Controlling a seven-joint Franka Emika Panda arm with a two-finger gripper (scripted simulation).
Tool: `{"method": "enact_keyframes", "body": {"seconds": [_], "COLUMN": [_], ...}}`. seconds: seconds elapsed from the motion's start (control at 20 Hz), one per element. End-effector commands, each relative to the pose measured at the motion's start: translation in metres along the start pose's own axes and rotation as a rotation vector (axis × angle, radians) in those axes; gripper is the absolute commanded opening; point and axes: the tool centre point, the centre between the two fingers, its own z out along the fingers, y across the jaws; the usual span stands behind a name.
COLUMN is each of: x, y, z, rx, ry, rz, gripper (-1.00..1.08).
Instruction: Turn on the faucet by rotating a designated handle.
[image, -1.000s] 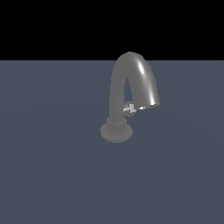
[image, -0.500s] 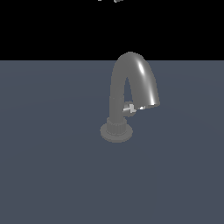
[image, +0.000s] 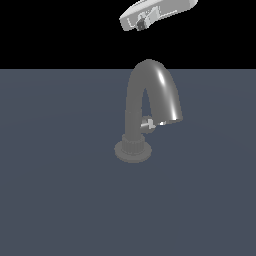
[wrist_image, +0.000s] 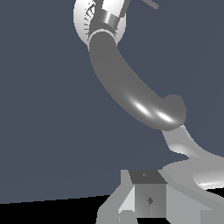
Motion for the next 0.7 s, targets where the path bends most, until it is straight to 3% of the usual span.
{"method": "enact_keyframes", "body": {"seconds": [0.0,0.65], "x": [0.014,0.089], "y": [-0.002,-0.004], "z": [0.000,0.013], "rx": [0.012,0.081], "ry": [-0.049,-0.308], "rz": [0.036,0.225], "gripper": [-1.00,-1.00]}}
